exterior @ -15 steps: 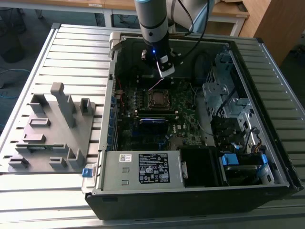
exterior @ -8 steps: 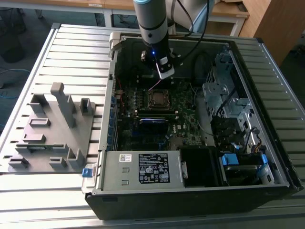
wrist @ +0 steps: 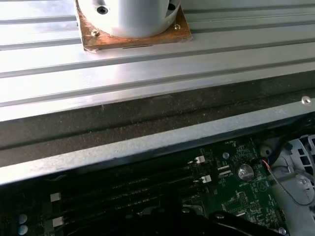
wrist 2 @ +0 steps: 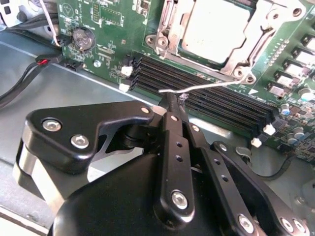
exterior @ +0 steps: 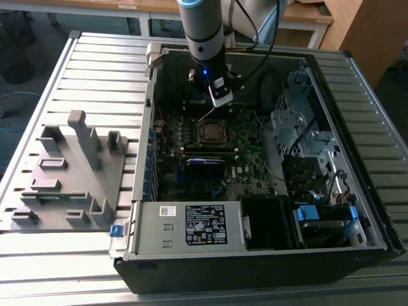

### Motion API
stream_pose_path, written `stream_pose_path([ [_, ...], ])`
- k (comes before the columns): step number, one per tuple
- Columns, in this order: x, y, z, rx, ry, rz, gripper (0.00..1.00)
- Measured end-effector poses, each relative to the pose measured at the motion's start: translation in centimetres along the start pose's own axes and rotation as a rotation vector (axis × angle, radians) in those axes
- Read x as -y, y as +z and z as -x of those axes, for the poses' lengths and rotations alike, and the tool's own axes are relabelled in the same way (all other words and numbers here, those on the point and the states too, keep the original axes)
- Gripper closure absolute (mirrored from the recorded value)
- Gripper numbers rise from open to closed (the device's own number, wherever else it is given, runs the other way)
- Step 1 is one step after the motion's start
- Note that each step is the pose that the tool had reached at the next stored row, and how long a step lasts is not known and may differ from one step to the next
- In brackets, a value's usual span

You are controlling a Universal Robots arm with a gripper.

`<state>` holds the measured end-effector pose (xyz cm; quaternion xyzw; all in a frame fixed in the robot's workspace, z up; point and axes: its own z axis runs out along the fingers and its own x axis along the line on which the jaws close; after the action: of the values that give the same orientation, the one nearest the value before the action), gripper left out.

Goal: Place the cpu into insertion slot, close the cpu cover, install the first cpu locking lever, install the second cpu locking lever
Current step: 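Install the first cpu locking lever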

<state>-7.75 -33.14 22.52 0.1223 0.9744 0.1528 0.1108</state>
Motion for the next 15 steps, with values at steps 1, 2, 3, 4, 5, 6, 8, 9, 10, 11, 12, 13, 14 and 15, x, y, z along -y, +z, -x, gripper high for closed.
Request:
stream_pose_path([
  [1, 0.02, 0.05, -0.01, 0.0, 0.0, 0.0, 0.9],
  [2, 0.03, 0.06, -0.01, -0.0001, 0.0, -0.0002, 0.9],
  [3, 0.03, 0.06, -0.01, -0.0001, 0.0, -0.0003, 0.9],
  [4, 0.03, 0.06, -0.01, -0.0001, 0.0, -0.0004, 0.9],
  [5, 0.03, 0.07, -0.02, 0.0, 0.0, -0.0002, 0.9],
  [6, 0.03, 0.08, -0.02, 0.0, 0.0, -0.0001, 0.9],
  [8, 0.04, 0.14, -0.02, 0.0012, -0.001, -0.0015, 0.9],
  [9, 0.07, 0.2, -0.04, 0.0025, -0.001, -0.0036, 0.9],
  [10, 0.1, 0.28, -0.06, 0.0041, -0.002, -0.0062, 0.9],
  [11, 0.13, 0.38, -0.07, 0.0058, -0.003, -0.0088, 0.9],
  [12, 0.17, 0.48, -0.09, 0.0079, -0.005, -0.0119, 0.9],
  [13, 0.2, 0.57, -0.11, 0.01, -0.006, -0.0149, 0.9],
  [14, 0.23, 0.66, -0.13, 0.012, -0.007, -0.0179, 0.9],
  [15, 0.27, 0.75, -0.15, 0.0137, -0.008, -0.0211, 0.9],
])
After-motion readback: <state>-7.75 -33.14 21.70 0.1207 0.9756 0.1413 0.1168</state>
